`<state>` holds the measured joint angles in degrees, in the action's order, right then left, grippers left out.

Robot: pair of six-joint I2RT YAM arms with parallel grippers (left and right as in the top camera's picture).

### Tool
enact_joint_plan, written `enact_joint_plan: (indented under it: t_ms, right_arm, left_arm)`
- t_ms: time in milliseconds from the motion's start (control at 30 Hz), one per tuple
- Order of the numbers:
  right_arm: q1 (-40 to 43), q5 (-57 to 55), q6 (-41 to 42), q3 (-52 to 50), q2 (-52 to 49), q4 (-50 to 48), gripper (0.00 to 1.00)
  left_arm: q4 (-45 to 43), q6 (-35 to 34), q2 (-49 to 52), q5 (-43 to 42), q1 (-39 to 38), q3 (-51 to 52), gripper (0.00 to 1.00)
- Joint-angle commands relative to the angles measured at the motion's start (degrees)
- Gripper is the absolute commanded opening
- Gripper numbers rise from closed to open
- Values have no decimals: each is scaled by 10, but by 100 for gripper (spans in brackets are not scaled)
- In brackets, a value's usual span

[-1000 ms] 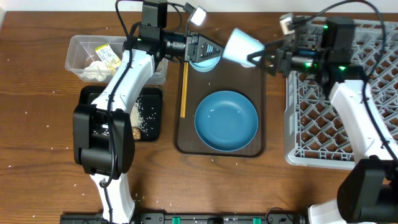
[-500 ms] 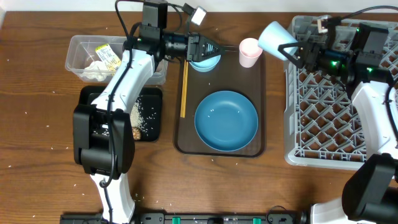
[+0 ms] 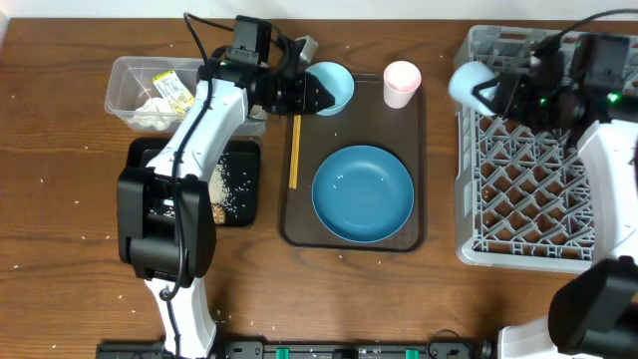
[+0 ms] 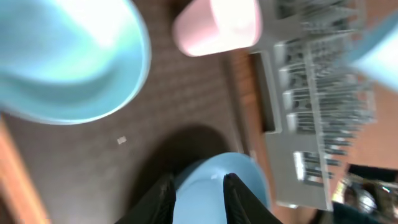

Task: Sort waste into correct bins and load items into the dishwasher rack
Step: 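Carry the cup right and set it upside down in the rack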

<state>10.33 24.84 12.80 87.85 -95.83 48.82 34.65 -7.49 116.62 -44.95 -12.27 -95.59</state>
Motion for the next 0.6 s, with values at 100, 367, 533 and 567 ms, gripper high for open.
enact_joint_plan:
  t_ms: [100,367,533,567]
  right_arm:
    - [5,-155,-2,70,17,107,36]
    - [-2,-224,-2,75,17,272,36]
    - [-10,-260,-2,74,17,340,36]
    - [-12,-265,-2,73,17,350,36]
  left_arm:
    - [36,3,-1,89,-1,-2,27]
    - [56,3,-1,116,-1,-2,28]
    - [56,3,-1,116,-1,-2,28]
    - [56,3,-1,116,-1,-2,28]
